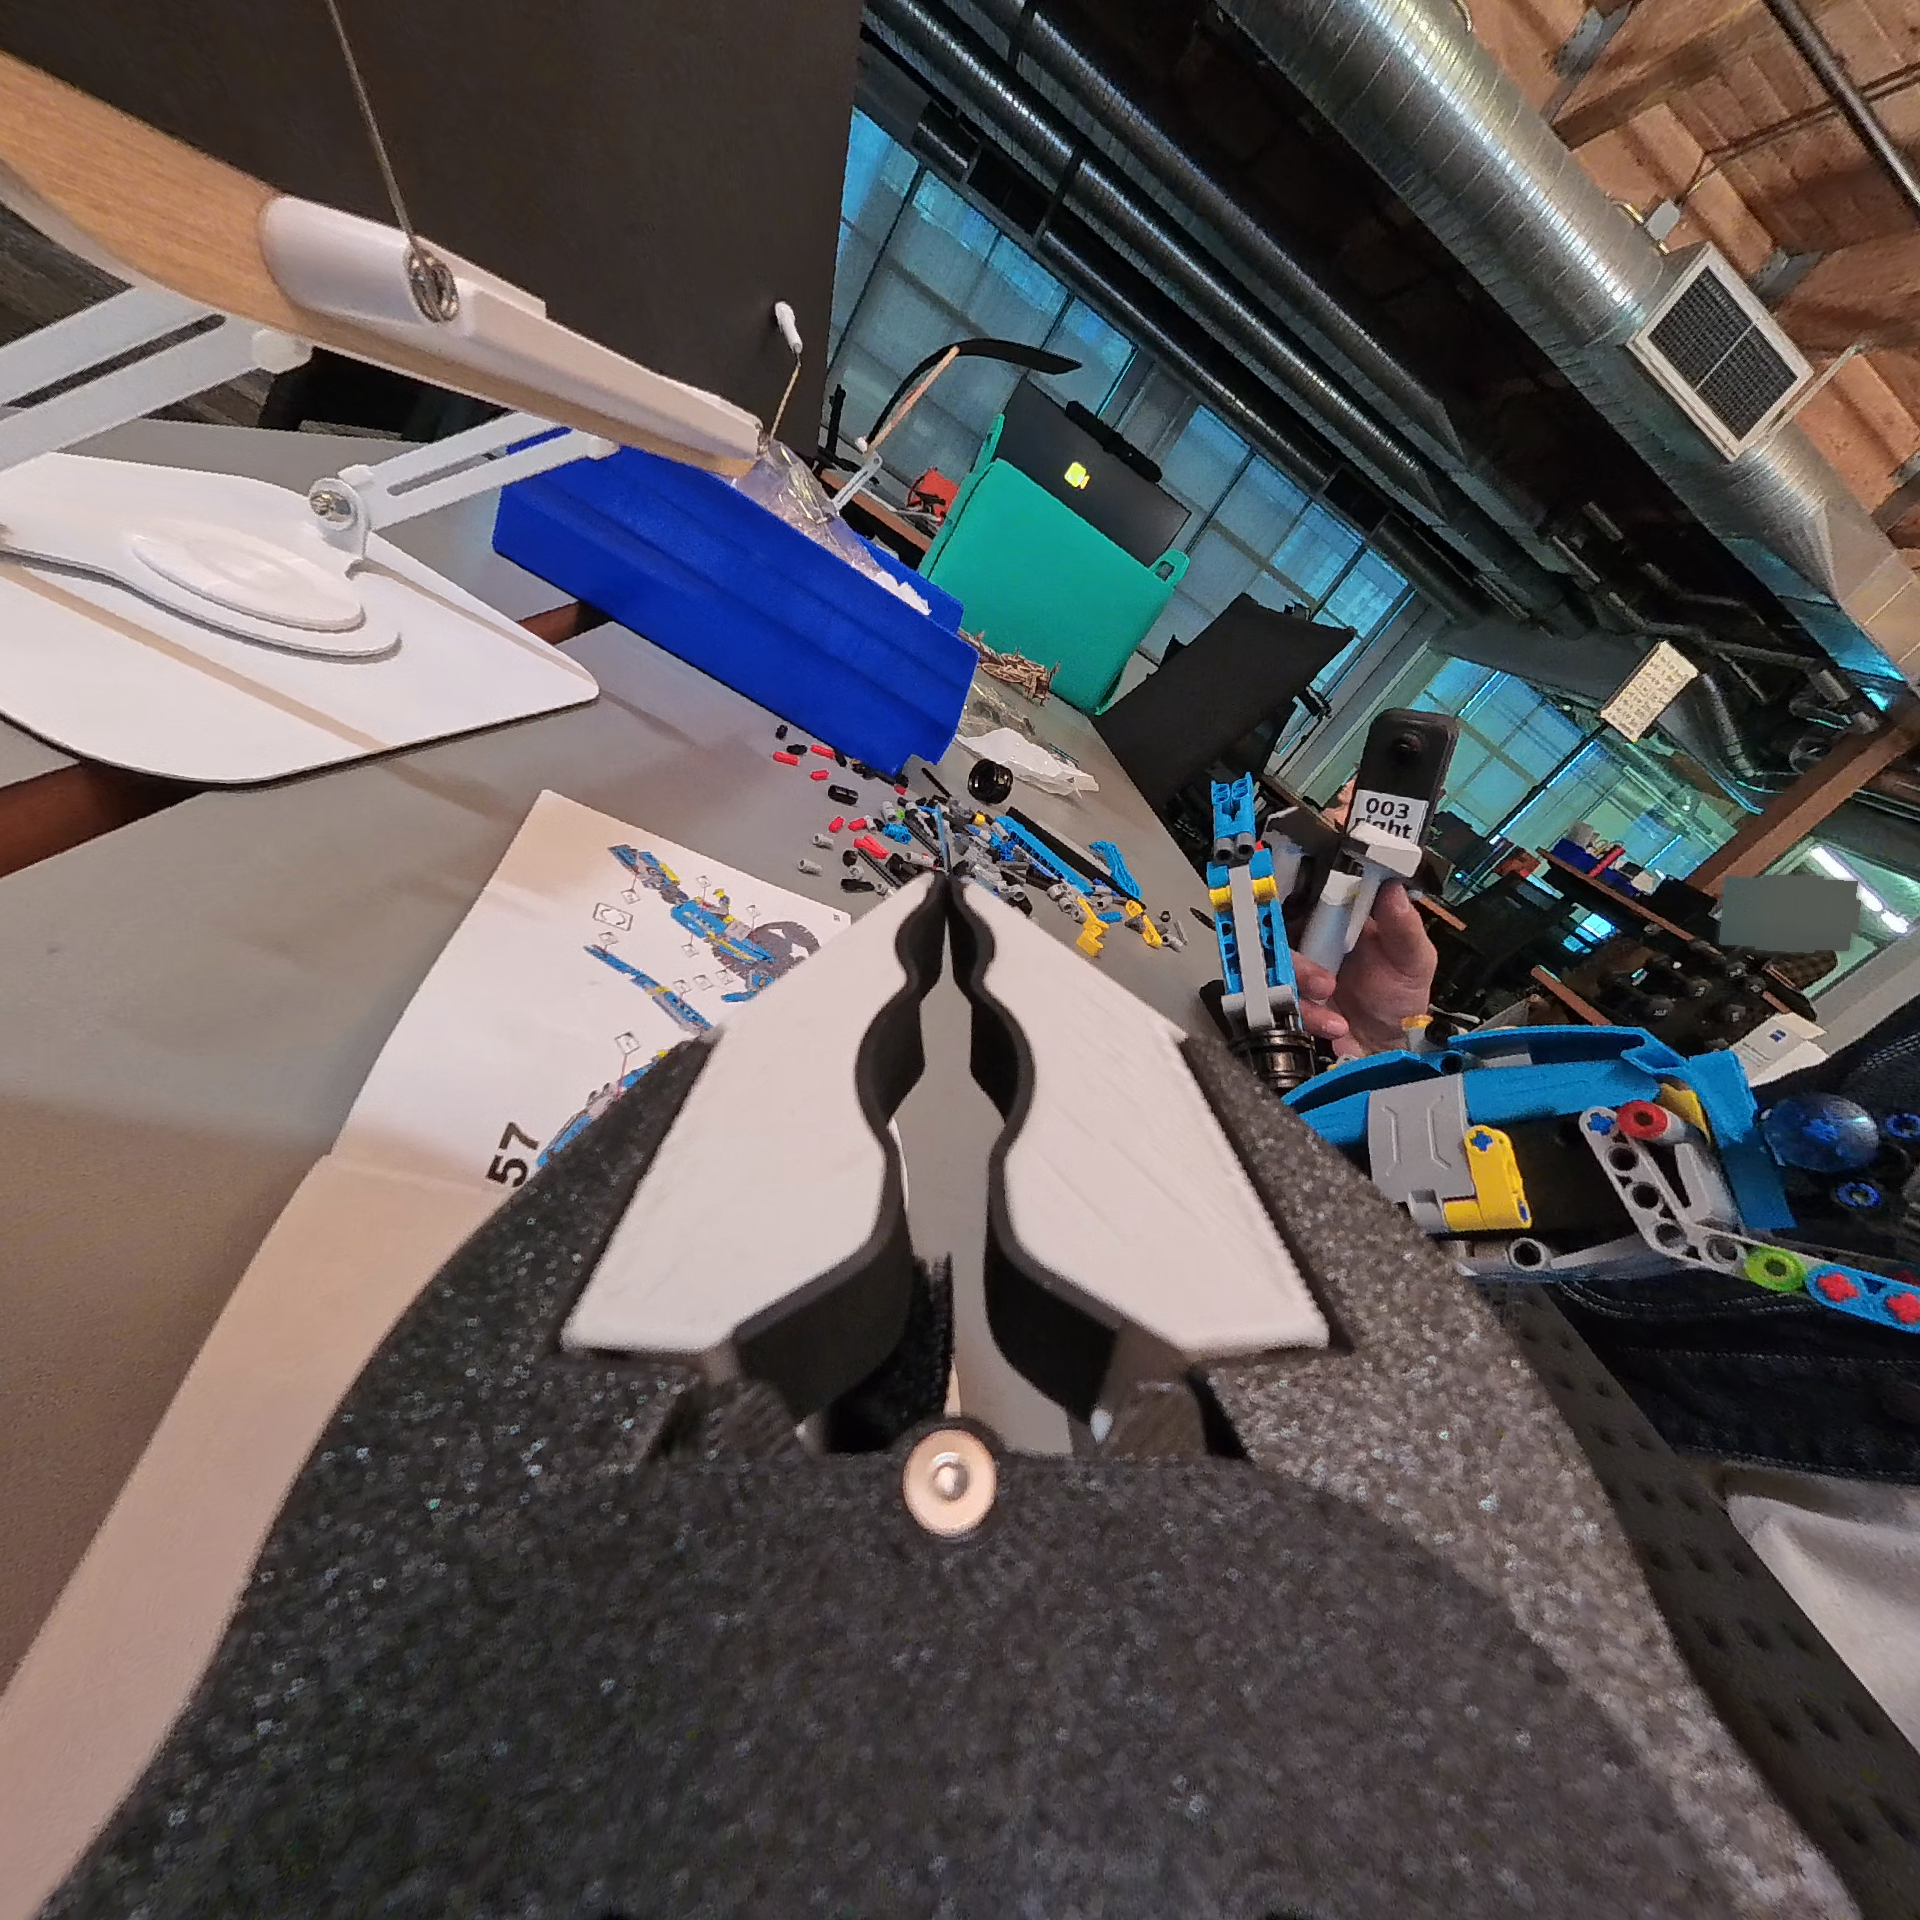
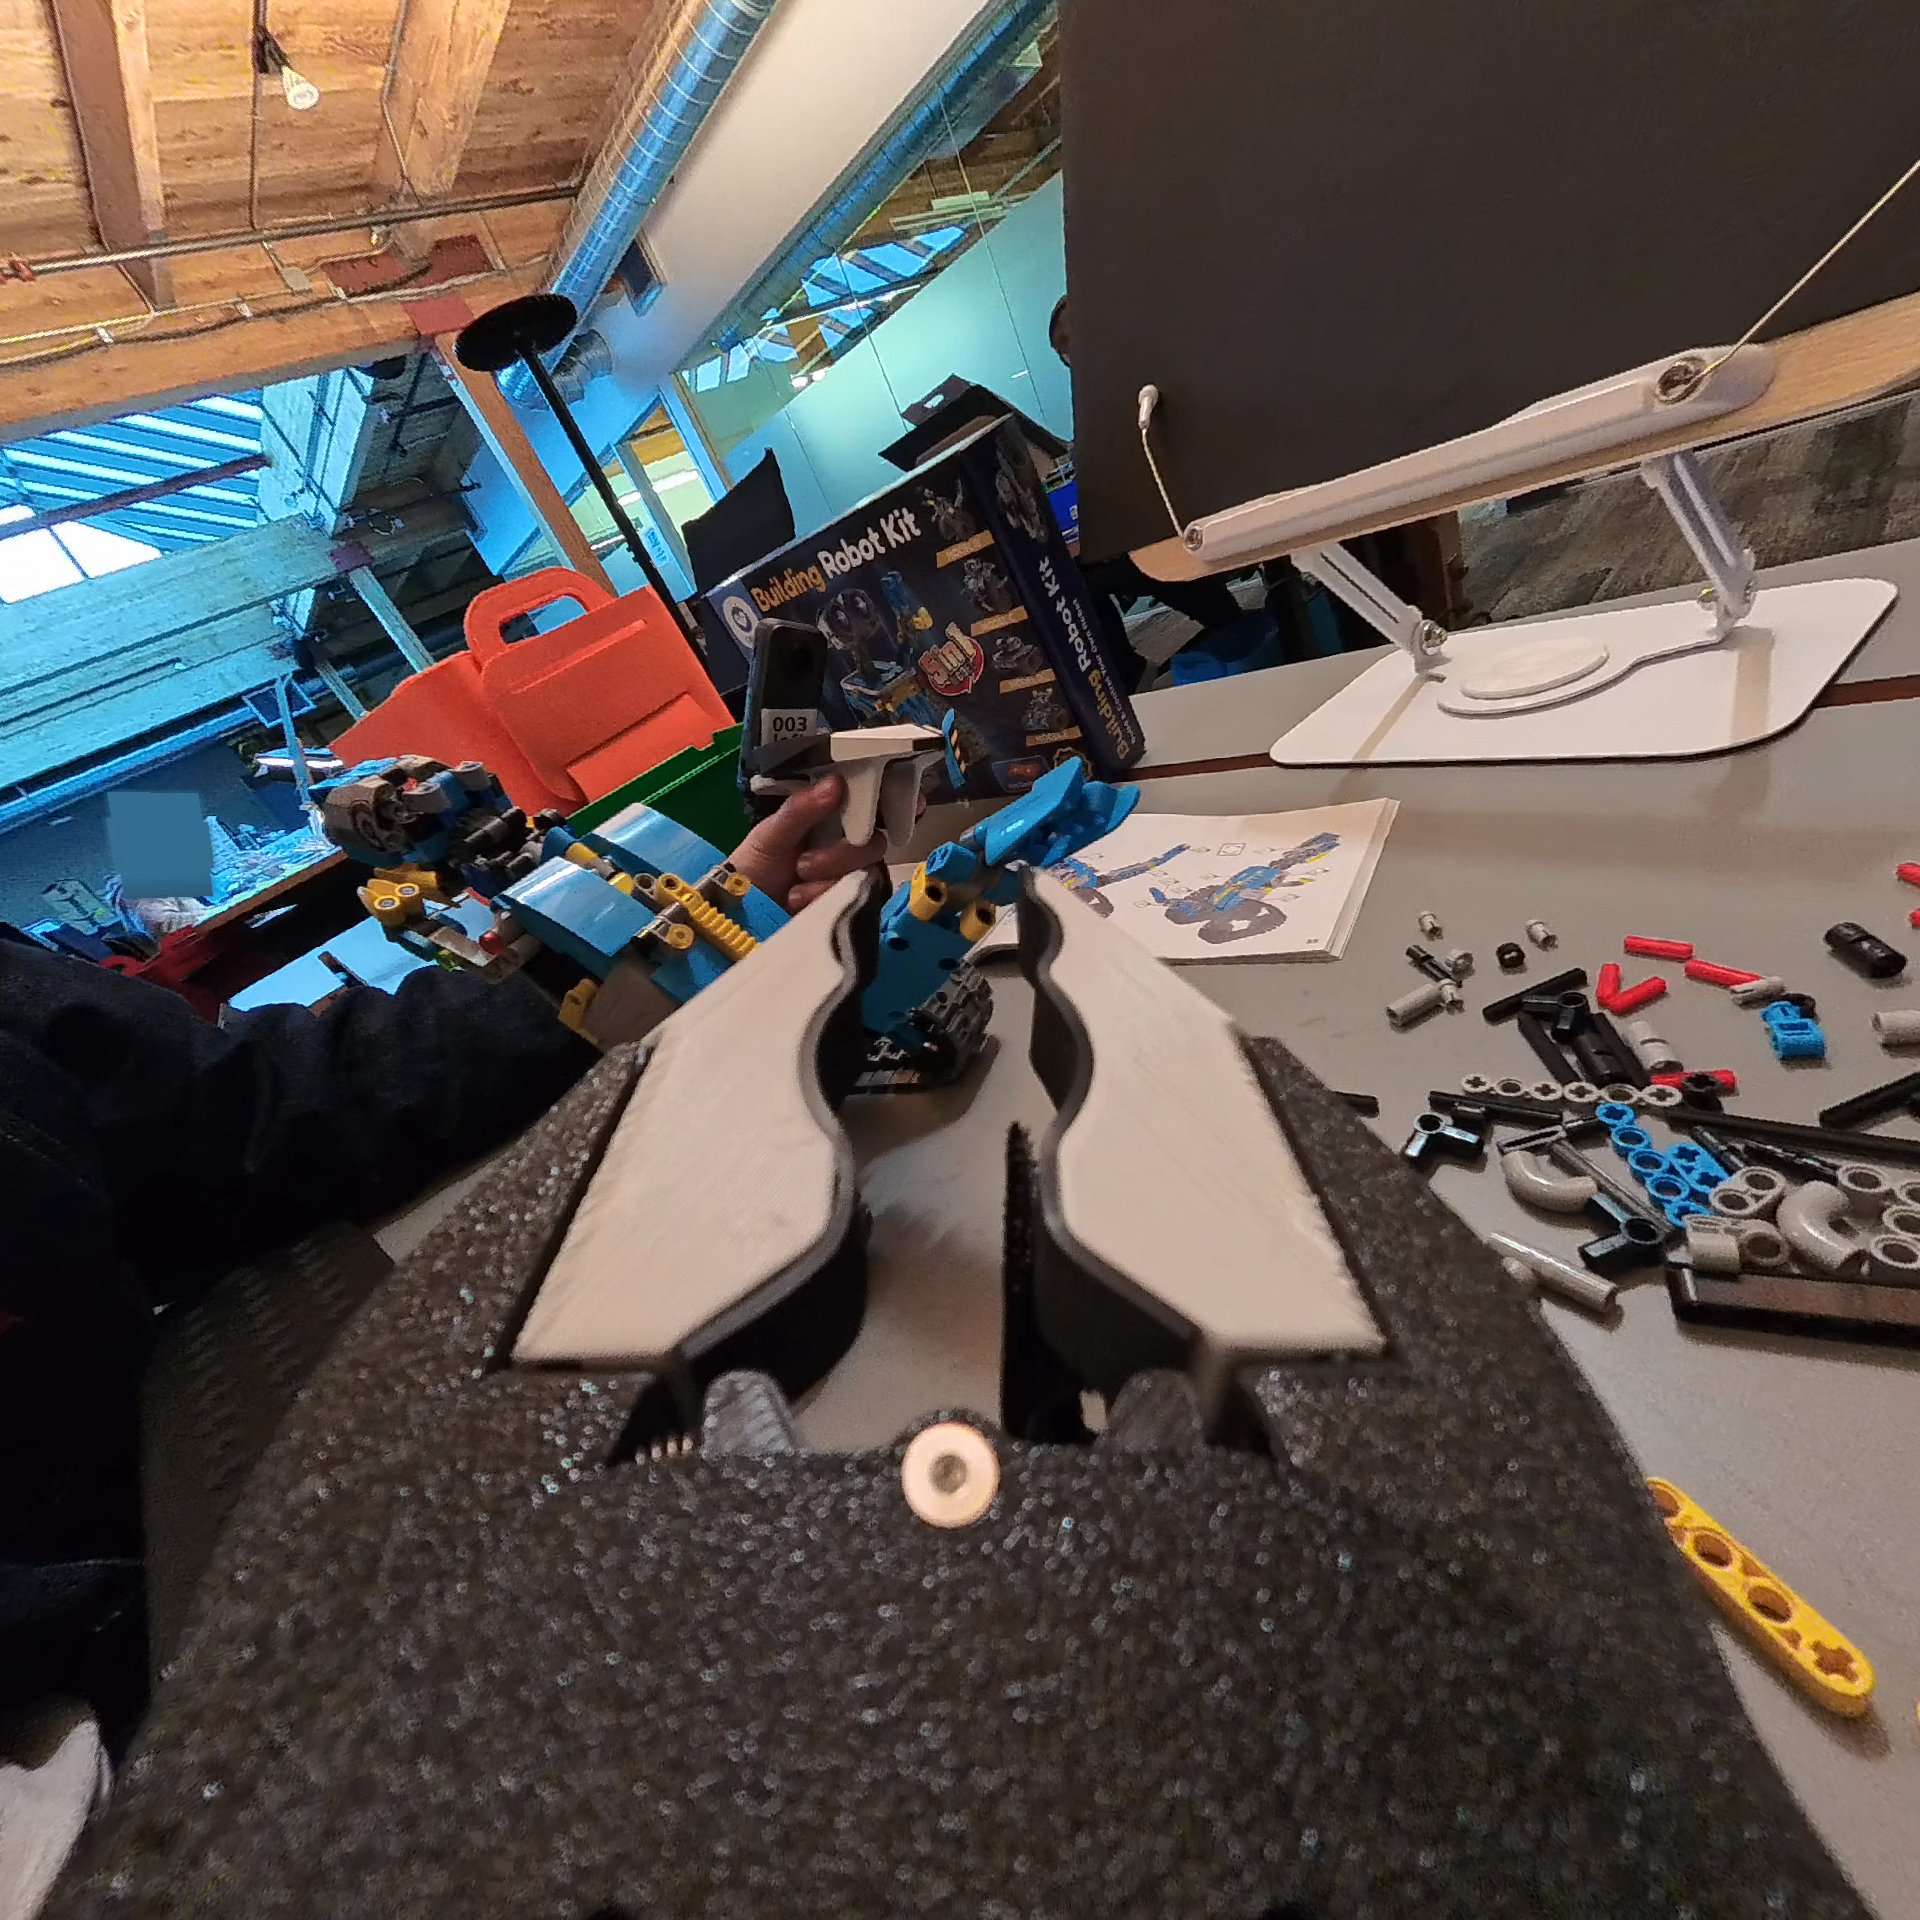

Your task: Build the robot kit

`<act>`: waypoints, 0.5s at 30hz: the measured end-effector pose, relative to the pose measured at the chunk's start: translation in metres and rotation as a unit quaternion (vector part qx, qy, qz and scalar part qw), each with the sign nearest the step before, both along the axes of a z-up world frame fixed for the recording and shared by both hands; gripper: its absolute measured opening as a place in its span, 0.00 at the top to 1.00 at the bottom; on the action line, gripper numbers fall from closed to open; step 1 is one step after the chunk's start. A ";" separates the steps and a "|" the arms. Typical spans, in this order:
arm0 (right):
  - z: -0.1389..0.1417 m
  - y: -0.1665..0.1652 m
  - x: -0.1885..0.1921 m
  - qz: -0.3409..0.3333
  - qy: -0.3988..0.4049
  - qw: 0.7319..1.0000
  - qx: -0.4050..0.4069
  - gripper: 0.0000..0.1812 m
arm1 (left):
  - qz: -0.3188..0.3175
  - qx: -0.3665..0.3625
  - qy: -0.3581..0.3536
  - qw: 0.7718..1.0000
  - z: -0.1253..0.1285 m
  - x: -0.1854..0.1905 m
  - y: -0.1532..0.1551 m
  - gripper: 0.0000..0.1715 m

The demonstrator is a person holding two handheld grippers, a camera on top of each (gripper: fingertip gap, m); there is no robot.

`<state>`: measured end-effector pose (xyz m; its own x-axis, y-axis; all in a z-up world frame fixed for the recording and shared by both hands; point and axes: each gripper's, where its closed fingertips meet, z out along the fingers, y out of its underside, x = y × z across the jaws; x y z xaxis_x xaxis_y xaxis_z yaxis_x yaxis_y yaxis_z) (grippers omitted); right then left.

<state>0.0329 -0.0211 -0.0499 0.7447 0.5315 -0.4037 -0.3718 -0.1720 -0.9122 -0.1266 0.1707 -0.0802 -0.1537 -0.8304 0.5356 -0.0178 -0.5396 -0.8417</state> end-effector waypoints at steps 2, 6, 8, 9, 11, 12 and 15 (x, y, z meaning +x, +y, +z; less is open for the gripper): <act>-0.001 0.000 -0.001 0.000 -0.002 1.000 -0.001 0.86 | -0.001 0.001 0.001 1.000 0.000 0.000 -0.001 1.00; -0.005 0.001 -0.007 0.007 -0.013 1.000 -0.011 0.85 | -0.060 -0.044 0.007 0.997 0.006 -0.001 -0.014 1.00; -0.011 0.004 -0.016 0.026 -0.021 0.999 -0.029 0.82 | -0.086 -0.041 0.023 0.995 0.021 -0.001 -0.021 1.00; -0.018 0.007 -0.020 0.032 -0.031 0.998 -0.051 0.78 | -0.096 -0.013 0.031 0.995 0.032 0.001 -0.027 1.00; -0.030 0.015 -0.030 0.041 -0.057 0.994 -0.086 0.69 | -0.152 0.028 0.077 0.985 0.048 0.011 -0.047 1.00; -0.032 0.019 -0.034 0.041 -0.057 0.993 -0.095 0.66 | -0.183 0.042 0.107 0.976 0.052 0.018 -0.057 1.00; -0.041 0.038 -0.033 0.008 -0.054 0.991 -0.122 0.56 | -0.293 0.060 0.198 0.934 0.051 0.039 -0.091 1.00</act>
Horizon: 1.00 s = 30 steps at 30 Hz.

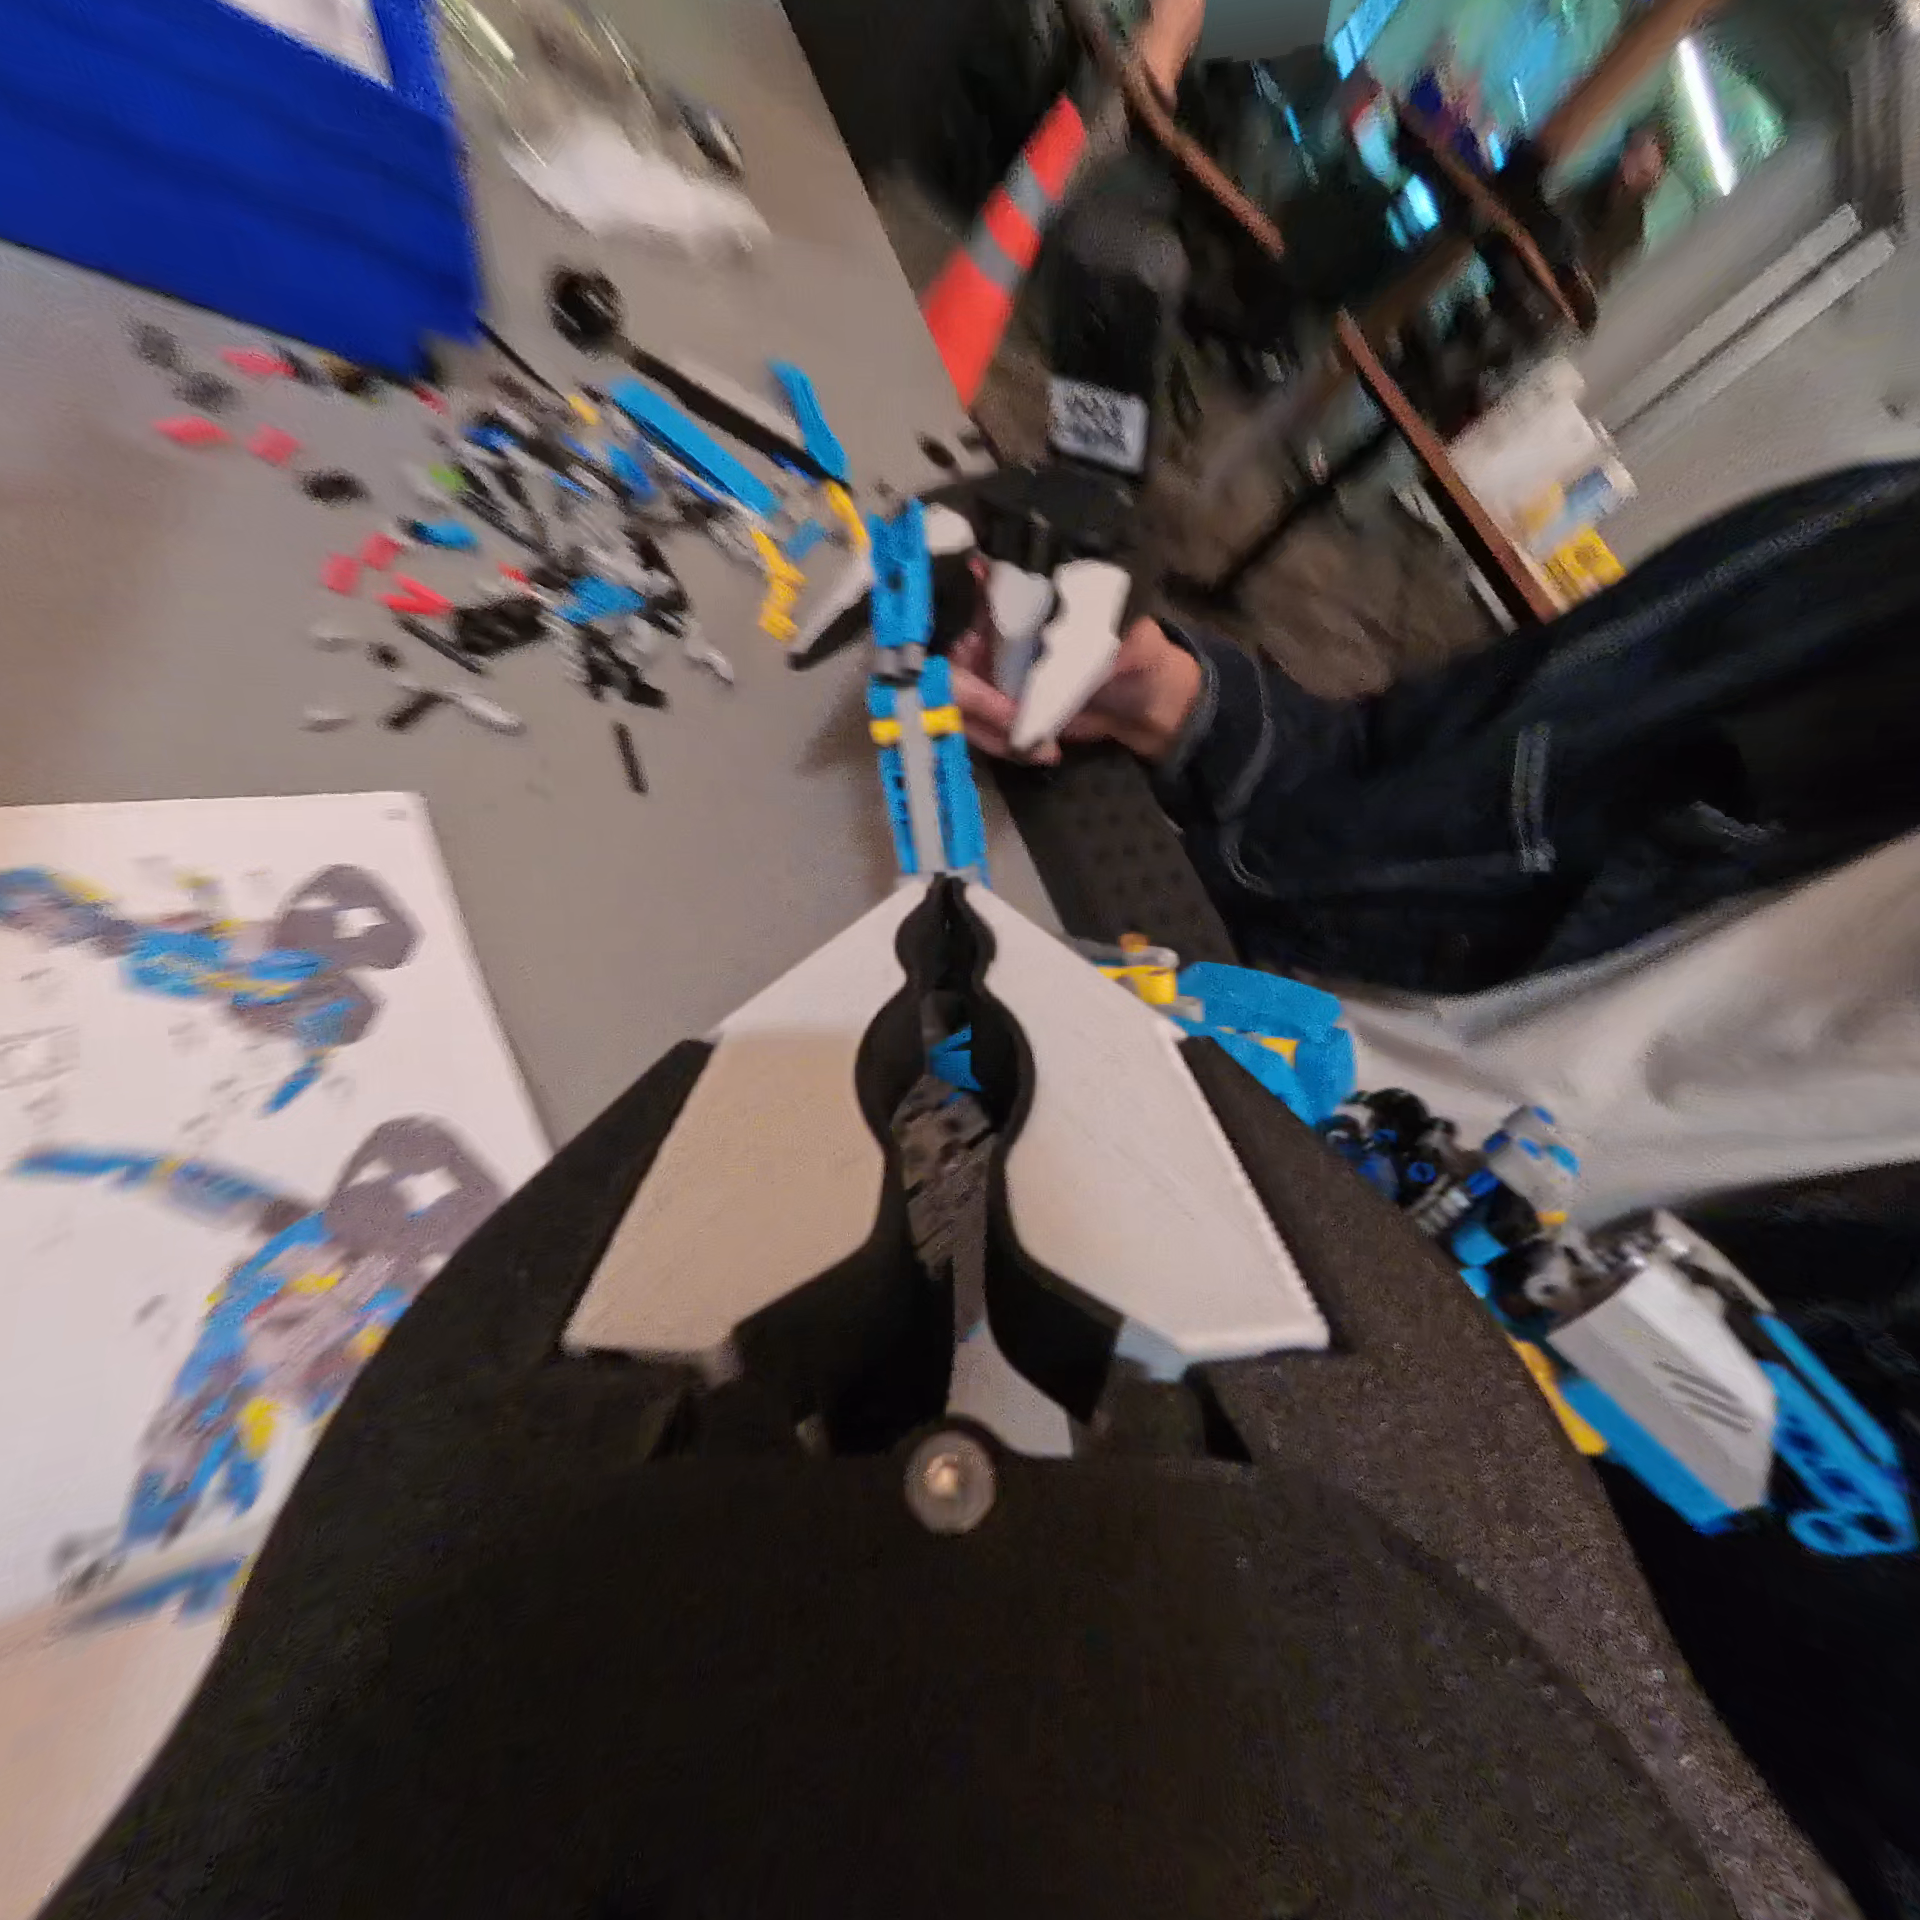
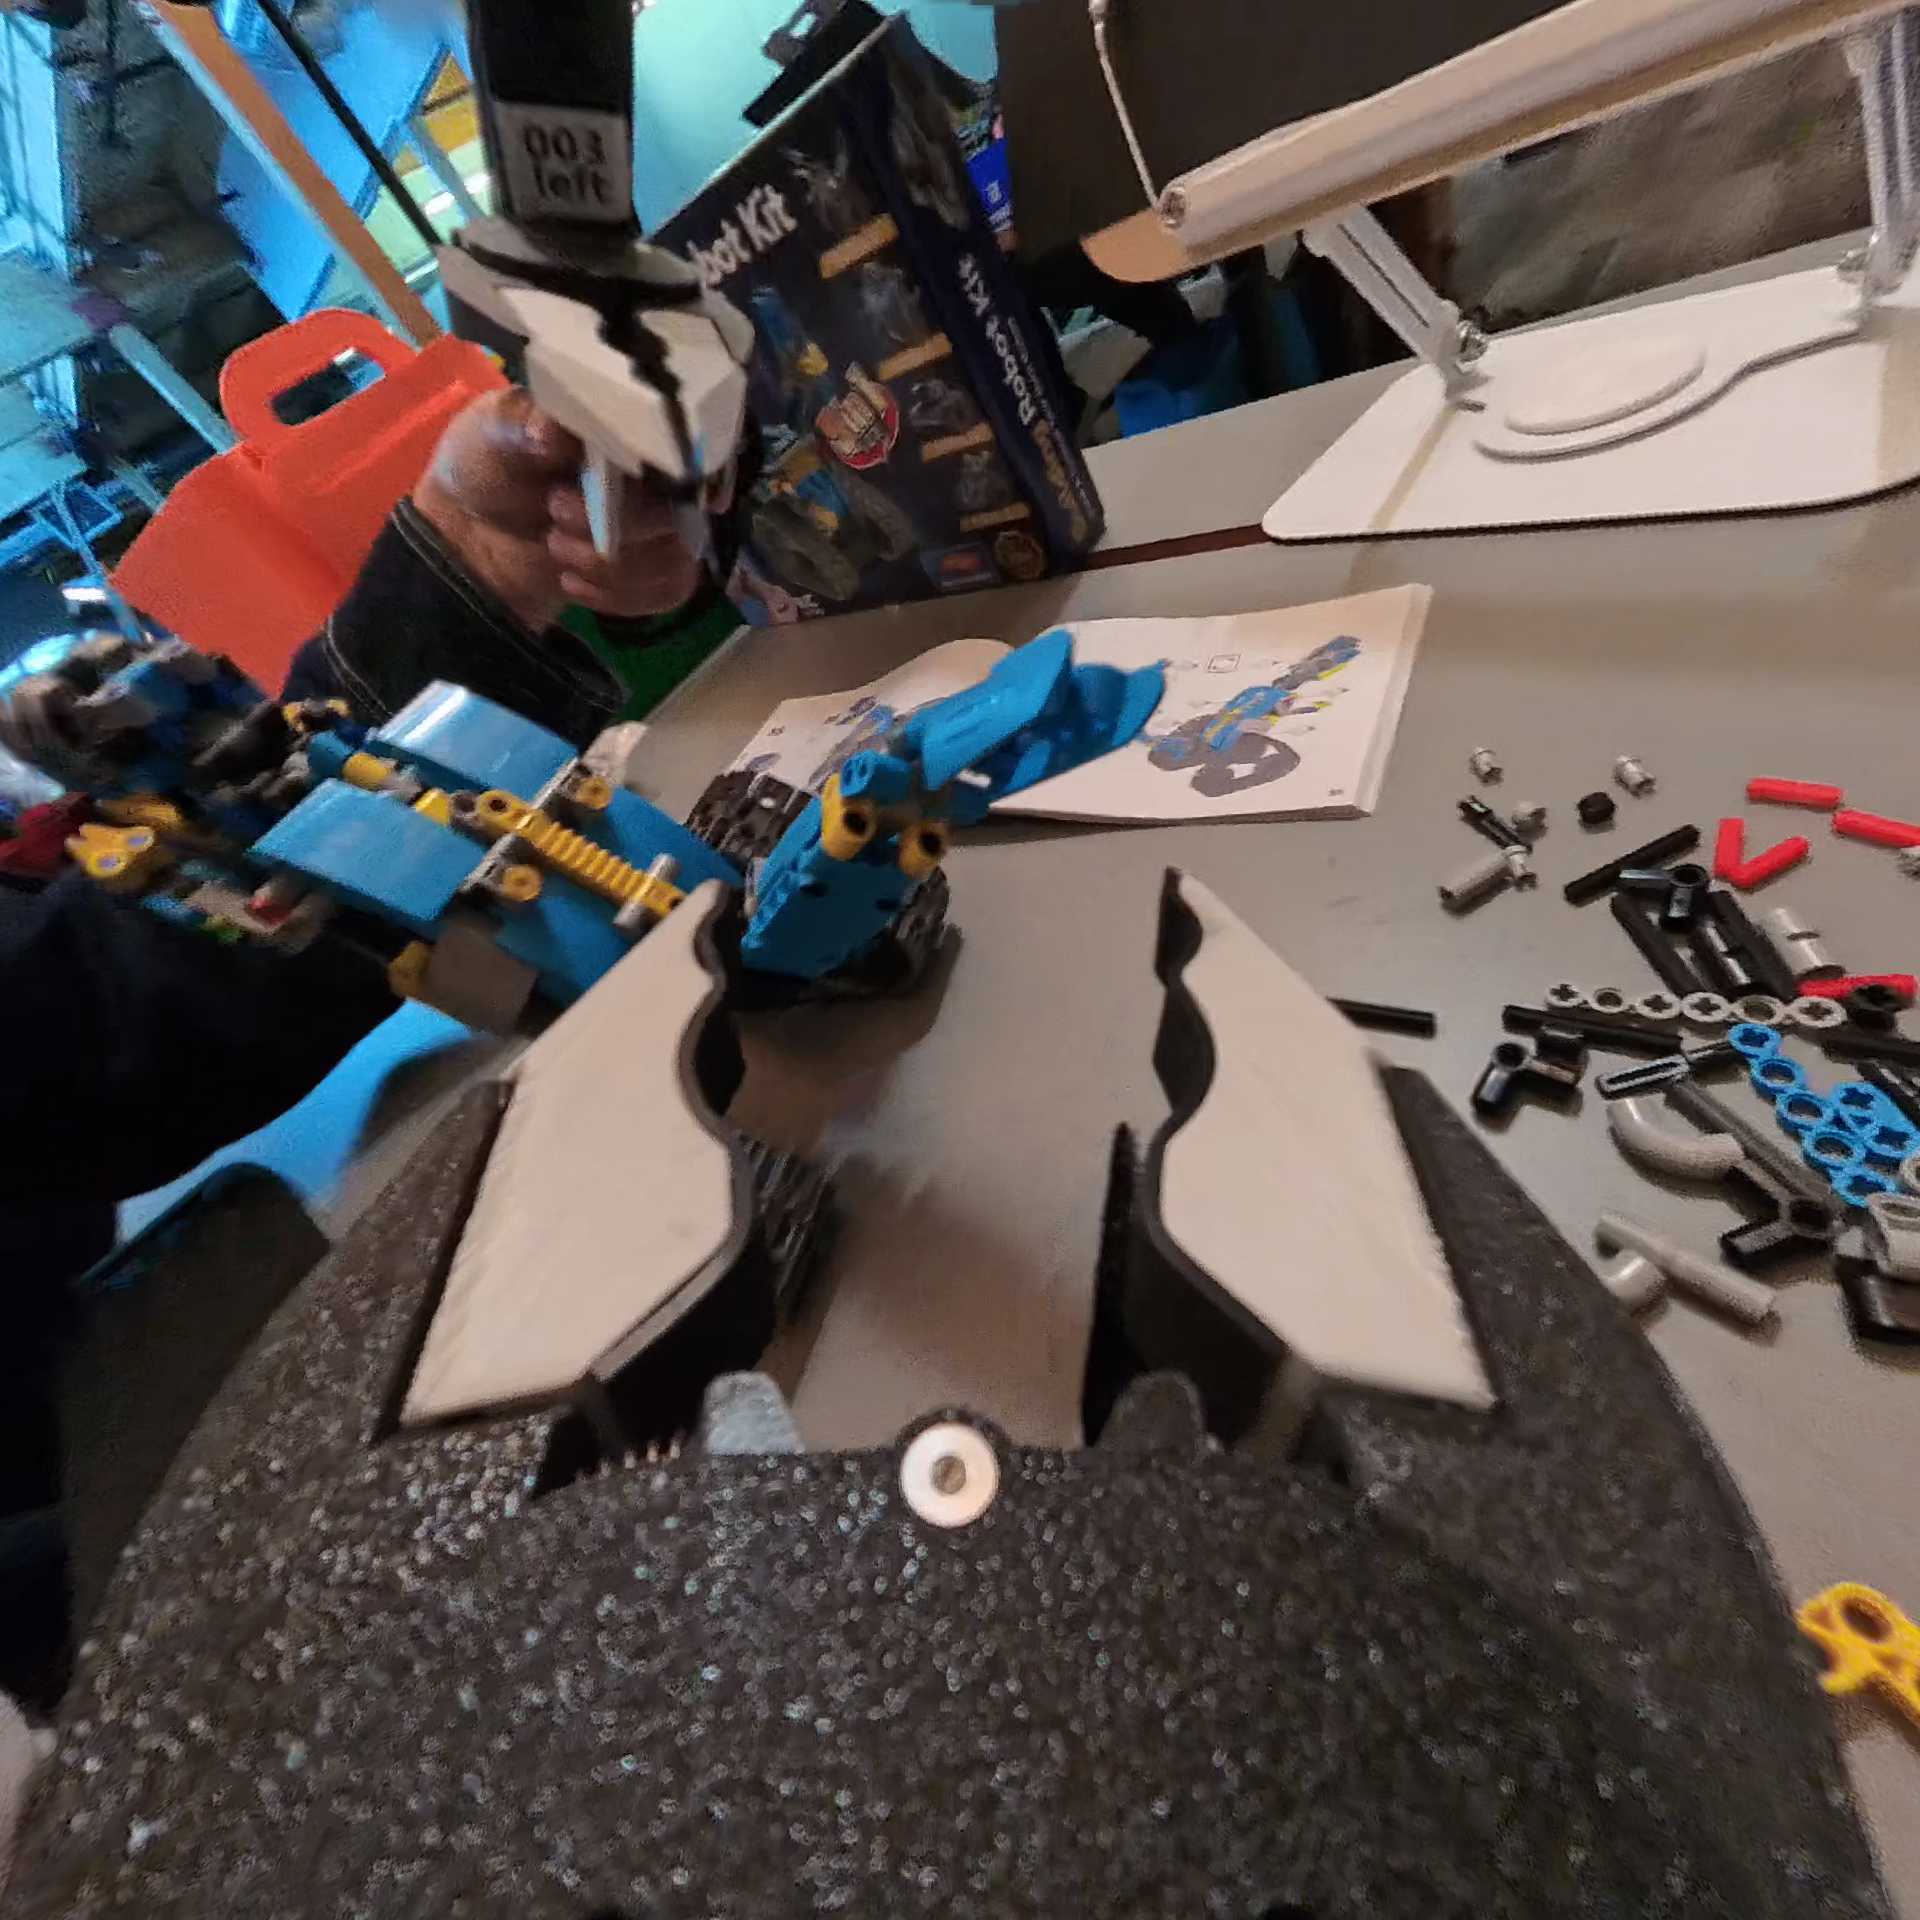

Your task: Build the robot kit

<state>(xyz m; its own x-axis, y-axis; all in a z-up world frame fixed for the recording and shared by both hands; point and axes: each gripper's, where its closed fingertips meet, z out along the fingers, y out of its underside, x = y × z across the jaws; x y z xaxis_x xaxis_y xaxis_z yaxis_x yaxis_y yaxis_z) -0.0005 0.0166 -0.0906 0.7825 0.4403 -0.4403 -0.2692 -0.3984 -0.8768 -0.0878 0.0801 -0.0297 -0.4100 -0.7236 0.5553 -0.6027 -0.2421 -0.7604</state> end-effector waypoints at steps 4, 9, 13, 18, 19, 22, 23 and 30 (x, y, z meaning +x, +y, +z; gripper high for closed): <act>-0.001 -0.002 -0.022 0.063 0.085 0.994 -0.035 0.63 | -0.125 -0.005 0.039 0.991 -0.004 0.022 -0.039 1.00; -0.002 -0.007 -0.029 0.051 0.054 0.997 -0.015 0.66 | -0.204 -0.004 0.054 0.978 -0.015 0.035 -0.066 1.00; -0.001 -0.006 -0.027 0.043 0.027 0.999 0.000 0.73 | -0.216 -0.007 0.064 0.974 -0.017 0.038 -0.075 1.00; 0.019 -0.012 -0.010 -0.014 -0.063 0.995 0.080 0.78 | -0.204 0.019 0.055 0.977 -0.013 0.034 -0.076 1.00; 0.029 -0.017 -0.011 -0.028 -0.078 0.990 0.111 0.81 | -0.205 0.031 0.061 0.976 -0.017 0.032 -0.076 1.00; 0.043 -0.026 -0.029 -0.022 -0.045 0.989 0.138 0.86 | -0.216 0.050 0.060 0.973 -0.020 0.030 -0.081 1.00; 0.041 -0.023 -0.037 -0.010 -0.020 0.993 0.120 0.86 | -0.217 0.061 0.062 0.972 -0.022 0.029 -0.082 1.00; 0.040 -0.019 -0.047 0.019 0.034 0.995 0.097 0.90 | -0.224 0.095 0.065 0.968 -0.027 0.027 -0.088 1.00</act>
